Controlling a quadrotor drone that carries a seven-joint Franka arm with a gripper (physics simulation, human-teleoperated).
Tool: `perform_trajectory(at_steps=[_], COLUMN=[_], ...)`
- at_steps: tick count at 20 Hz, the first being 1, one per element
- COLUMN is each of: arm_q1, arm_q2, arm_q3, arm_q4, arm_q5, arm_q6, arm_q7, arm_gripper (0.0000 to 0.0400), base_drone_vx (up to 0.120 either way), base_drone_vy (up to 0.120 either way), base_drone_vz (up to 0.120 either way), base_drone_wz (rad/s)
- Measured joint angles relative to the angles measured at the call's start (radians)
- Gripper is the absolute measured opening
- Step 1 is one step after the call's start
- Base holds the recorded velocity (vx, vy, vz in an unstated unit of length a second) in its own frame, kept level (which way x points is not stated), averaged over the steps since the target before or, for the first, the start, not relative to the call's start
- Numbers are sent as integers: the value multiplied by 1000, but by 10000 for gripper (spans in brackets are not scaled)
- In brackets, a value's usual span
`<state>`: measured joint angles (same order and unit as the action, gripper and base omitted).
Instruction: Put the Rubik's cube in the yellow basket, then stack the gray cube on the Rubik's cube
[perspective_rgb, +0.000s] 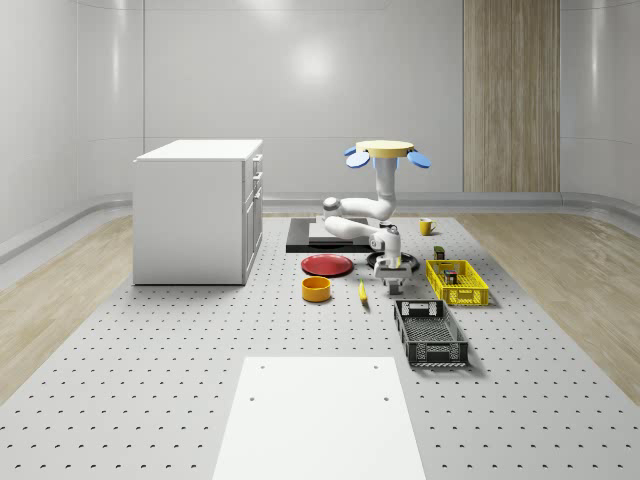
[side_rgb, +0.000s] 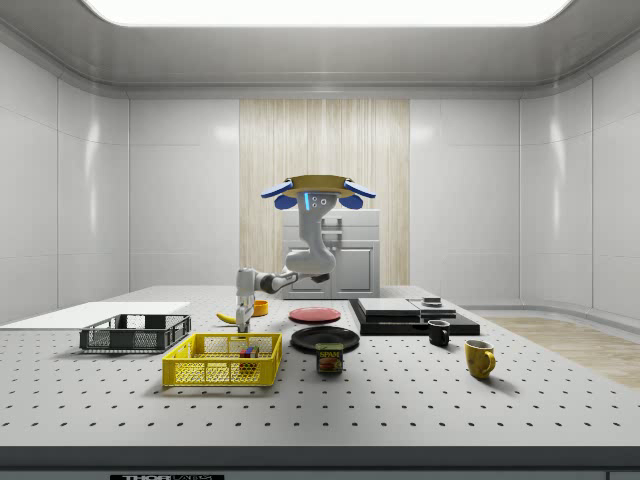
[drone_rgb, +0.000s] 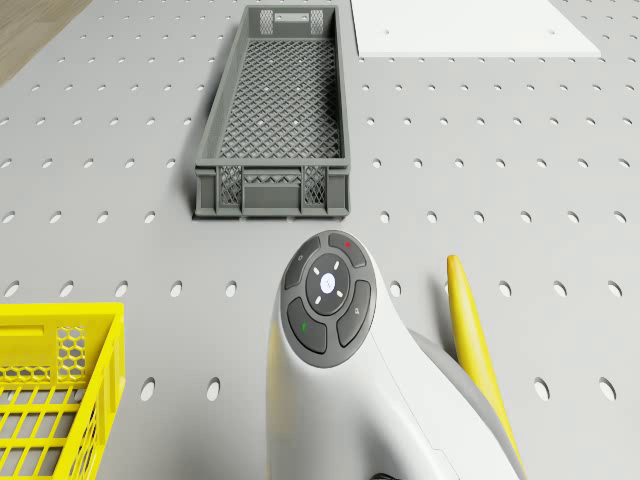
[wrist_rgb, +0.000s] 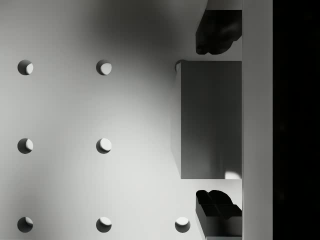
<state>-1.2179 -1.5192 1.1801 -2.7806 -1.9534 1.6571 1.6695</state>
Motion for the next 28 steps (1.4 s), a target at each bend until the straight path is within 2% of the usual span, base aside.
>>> perform_trajectory(at_steps=[6,7,10,14,25,28], arm_q1=[-18,-20,-23,-25,-20,-14], arm_q2=[10,11,13,15,17,16], arm_q3=[-11,-12,-13,-14,9,42], arm_q4=[27,30,34,37,30,17], arm_q5=[-12,-12,-14,-15,5,36], arm_q6=[5,5,5,5,-8,-22], arm_q7=[-5,-5,-6,-7,-8,-8], arm_gripper=[400,388,315,274,252,251], base_drone_vx=[0,0,0,0,0,0], base_drone_vy=[0,0,0,0,0,0], base_drone_vz=[0,0,0,0,0,93], base_drone_wz=[0,0,0,0,0,0])
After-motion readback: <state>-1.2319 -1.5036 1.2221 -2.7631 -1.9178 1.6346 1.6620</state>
